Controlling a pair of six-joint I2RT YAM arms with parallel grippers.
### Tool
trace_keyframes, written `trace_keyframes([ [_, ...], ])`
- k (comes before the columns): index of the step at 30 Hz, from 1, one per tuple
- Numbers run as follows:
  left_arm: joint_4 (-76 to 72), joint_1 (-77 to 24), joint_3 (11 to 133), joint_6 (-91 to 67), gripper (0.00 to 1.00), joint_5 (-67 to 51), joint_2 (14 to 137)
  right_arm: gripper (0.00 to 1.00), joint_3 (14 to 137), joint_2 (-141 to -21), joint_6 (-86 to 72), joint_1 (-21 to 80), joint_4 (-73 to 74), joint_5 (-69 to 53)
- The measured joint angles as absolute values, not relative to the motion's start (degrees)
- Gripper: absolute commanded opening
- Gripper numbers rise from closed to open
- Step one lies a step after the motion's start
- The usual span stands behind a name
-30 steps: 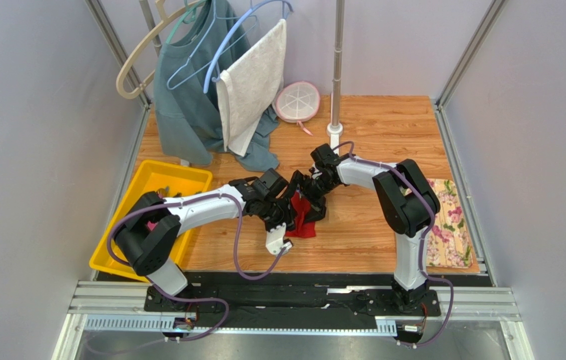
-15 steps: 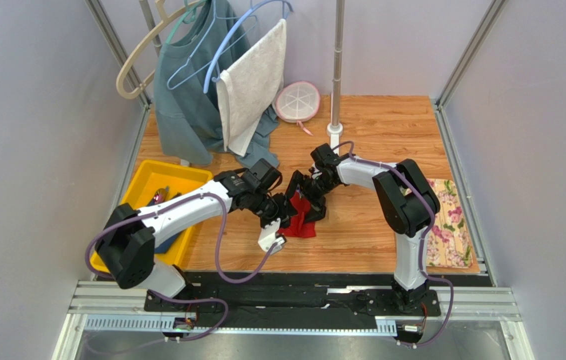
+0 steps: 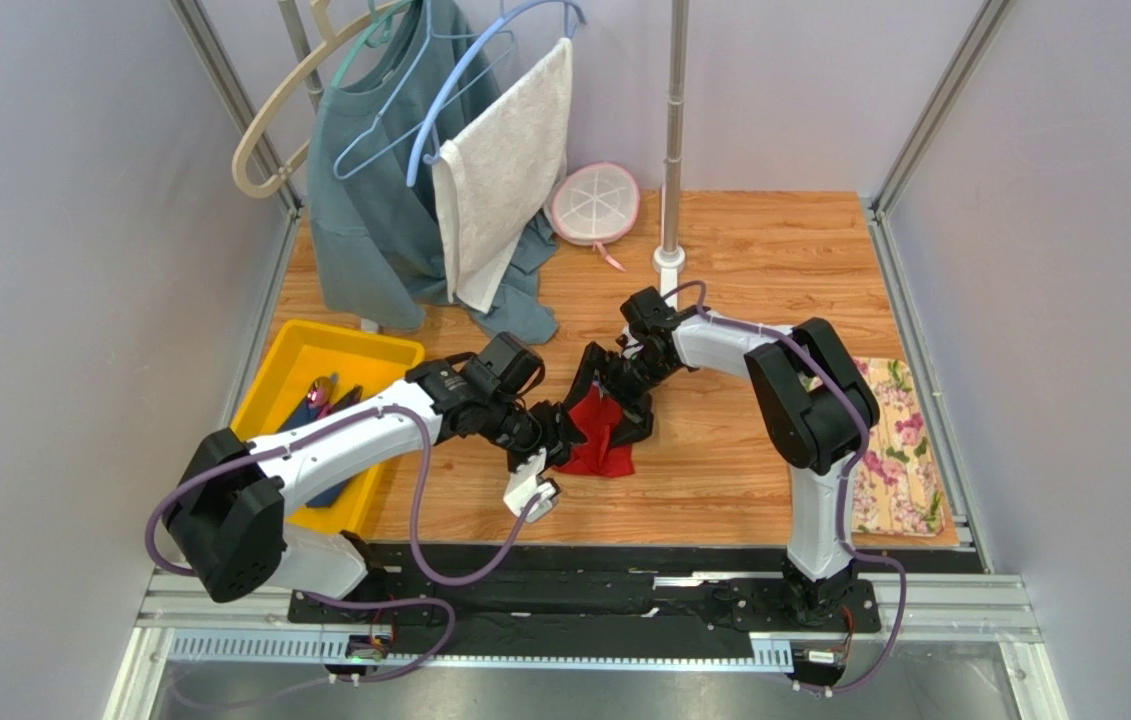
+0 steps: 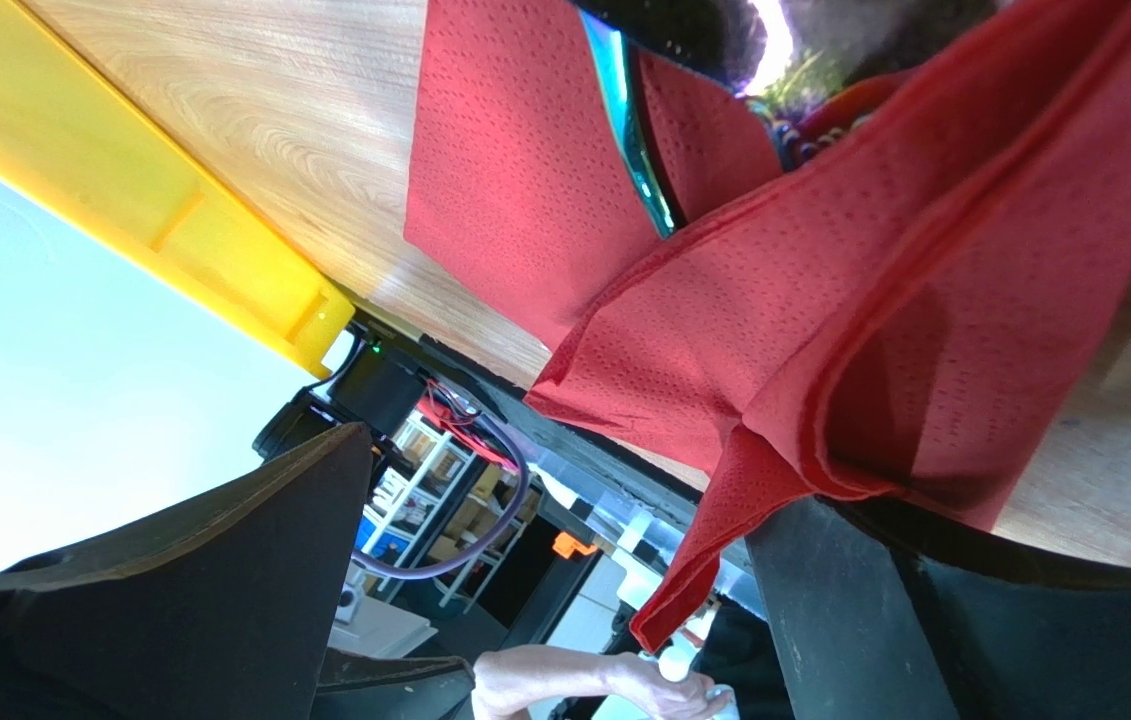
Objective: Place the utensils on the paper napkin and roll it up
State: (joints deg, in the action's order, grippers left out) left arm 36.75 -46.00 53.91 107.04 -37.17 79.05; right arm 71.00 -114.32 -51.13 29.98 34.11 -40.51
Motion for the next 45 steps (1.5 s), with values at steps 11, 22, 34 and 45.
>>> trace_keyframes([
  [11, 35.5, -46.0, 51.0, 102.7, 0.5, -38.5, 76.7, 1.0, 71.9, -113.6, -47.9, 30.2, 37.3, -38.9],
  [22, 35.4, -46.0, 50.9, 100.5, 0.46, -40.1, 76.6, 1.0, 74.0, -111.2, -44.9, 31.6, 40.0, -36.5],
  [34, 35.5, -46.0, 46.9, 93.8, 0.46, -41.6, 71.9, 1.0, 77.3, -111.2, -39.8, 34.0, 42.4, -34.9],
  [45, 29.7, -46.0, 43.0, 83.8, 0.37, -41.8, 69.6, 1.0, 78.8, -113.7, -37.0, 35.2, 42.8, -33.4],
])
